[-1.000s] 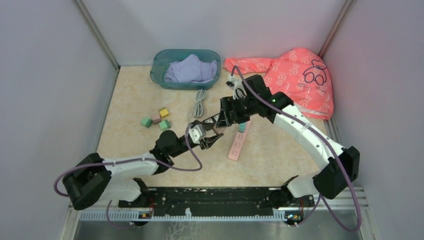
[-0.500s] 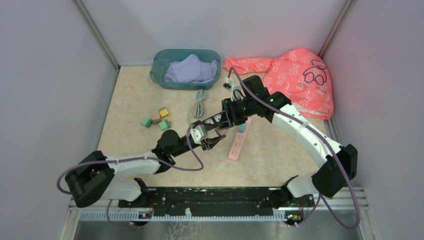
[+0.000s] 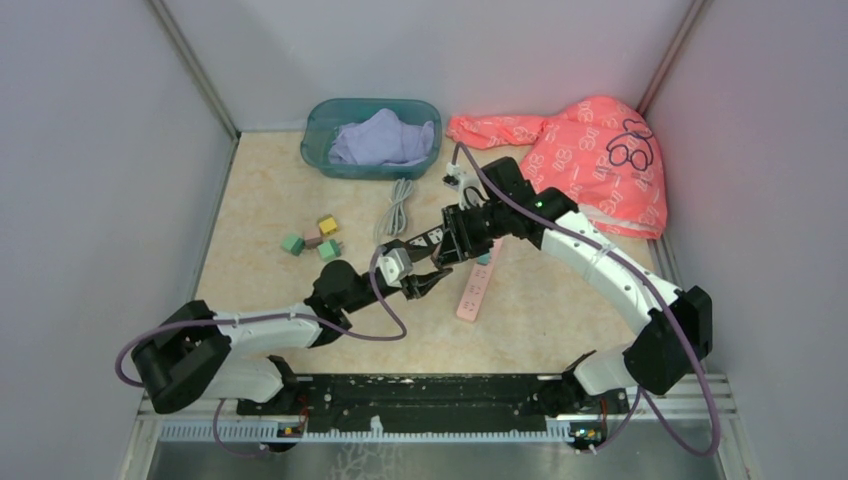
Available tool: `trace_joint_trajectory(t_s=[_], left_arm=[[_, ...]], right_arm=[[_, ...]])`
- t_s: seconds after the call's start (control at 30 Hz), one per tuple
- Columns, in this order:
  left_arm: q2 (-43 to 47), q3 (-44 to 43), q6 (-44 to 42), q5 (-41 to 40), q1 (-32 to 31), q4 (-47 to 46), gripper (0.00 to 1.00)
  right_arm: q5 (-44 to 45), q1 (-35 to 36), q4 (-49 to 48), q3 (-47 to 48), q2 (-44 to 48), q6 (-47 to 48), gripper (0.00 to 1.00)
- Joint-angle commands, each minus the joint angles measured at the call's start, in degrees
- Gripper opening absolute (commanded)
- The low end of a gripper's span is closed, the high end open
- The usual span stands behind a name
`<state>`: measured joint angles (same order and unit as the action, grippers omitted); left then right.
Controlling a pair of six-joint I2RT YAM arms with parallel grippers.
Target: Insert the plug
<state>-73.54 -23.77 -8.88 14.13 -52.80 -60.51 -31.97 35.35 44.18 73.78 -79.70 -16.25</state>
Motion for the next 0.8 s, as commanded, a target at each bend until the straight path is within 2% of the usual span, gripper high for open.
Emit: trace_joint_trajectory(t_s=[0.0, 0.13, 0.2, 0.27, 0.4, 0.57, 0.77], left_arm=[[-0.60, -0.95, 1.33, 1.61, -0.40, -3.36, 0.23], [-0.84, -0.87, 1.76, 2.81, -0.39, -2.32, 0.23], [-0.78, -0.70, 2.15, 3.08, -0.47, -2.09, 0.25], [-0.59, -0.51, 2.88, 2.72, -0.47, -1.67, 0.32], [-0.24, 0.04, 5.04, 1.12, -0.52, -0.44, 0.48], [0.28, 0.53, 8.53, -1.30, -0.47, 4.07, 0.68], [2.10, 1.53, 13.06, -4.97, -0.47, 10.76, 0.76]], right_arm=[[-0.19, 0.58, -1.98, 0.36, 0.57, 0.96, 0.36], [-0.12, 0.63, -2.36, 0.40, 0.92, 1.22, 0.36], [-0.11, 0.60, -2.75, 0.25, 1.13, 1.24, 0.24], [-0.04, 0.59, -3.32, -0.02, 1.53, 1.22, 0.12], [1.70, 0.69, -4.23, -0.92, 2.53, 0.86, 0.01], [6.80, 0.79, -4.97, -2.65, 3.62, -0.64, 0.00], [18.57, 2.01, -6.90, -6.03, 5.98, -4.78, 0.00]])
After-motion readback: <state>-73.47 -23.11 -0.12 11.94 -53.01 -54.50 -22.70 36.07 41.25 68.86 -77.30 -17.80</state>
